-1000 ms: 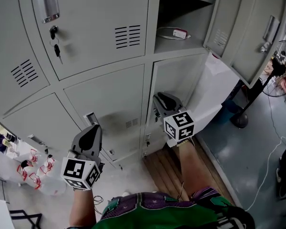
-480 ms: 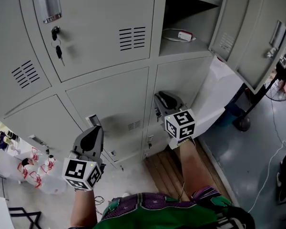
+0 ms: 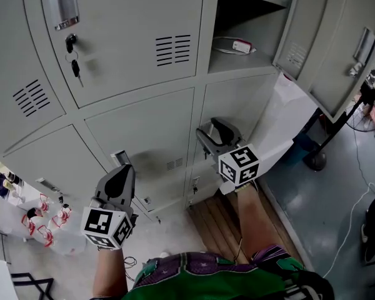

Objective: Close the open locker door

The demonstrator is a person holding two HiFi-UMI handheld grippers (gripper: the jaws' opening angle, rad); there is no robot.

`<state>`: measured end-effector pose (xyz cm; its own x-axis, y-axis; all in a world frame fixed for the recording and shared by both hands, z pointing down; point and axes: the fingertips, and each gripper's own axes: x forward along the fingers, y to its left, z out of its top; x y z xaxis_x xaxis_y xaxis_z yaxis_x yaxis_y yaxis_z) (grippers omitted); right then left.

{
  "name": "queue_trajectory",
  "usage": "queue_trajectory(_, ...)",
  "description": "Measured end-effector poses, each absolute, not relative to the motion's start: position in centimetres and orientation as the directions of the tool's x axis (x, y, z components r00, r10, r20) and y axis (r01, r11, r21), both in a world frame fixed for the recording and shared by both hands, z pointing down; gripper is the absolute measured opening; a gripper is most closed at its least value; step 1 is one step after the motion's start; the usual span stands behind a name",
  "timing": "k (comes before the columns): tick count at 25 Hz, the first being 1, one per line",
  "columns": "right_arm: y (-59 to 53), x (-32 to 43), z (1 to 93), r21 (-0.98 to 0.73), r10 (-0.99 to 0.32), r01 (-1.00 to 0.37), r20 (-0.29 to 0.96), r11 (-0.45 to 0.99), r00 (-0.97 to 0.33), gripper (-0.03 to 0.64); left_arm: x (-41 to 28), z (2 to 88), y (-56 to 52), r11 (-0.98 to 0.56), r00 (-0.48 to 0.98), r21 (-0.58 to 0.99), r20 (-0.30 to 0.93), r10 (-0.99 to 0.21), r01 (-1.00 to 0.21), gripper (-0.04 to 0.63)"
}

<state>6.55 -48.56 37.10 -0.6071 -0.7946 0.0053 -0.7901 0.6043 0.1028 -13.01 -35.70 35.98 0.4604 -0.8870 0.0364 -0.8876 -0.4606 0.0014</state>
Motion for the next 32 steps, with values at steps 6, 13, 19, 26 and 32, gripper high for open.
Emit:
queue_trajectory(6,-45.2,6.4,35.1,0.140,-0.768,-0.764,-0.041,0.629,-0.640,0.481,-12.1,36.1,-35.5,-0.493,0.493,0.000,0.033,-0.870,-0.870,0.020)
queue_trajectory(13,-40.8,7.7,31.6,0.224,-0.798,-0.790,-0.075,0.571,-0.598,0.540,-9.2,35.6,-35.4,-0.570,0.570,-0.019,0.021,-0.821,-0.821,0.020)
queue_trajectory(19,-37.6,11.9,29.4,0.222,-0.847,-0.845,-0.119,0.486,-0.518,0.522,-5.9,34.9,-35.2,-0.639,0.639,-0.011,-0.003,-0.769,-0.769,0.020)
queue_trajectory(26,-33.9,18.9,26.8,0.211,-0.903,-0.910,-0.171,0.357,-0.394,0.511,-1.4,33.3,-35.2,-0.710,0.710,-0.025,-0.034,-0.703,-0.704,0.020)
queue_trajectory(32,-30.6,23.7,23.9,0.180,-0.915,-0.937,-0.227,0.299,-0.335,0.506,3.1,32.5,-34.6,-0.766,0.767,-0.038,-0.039,-0.641,-0.642,0.020)
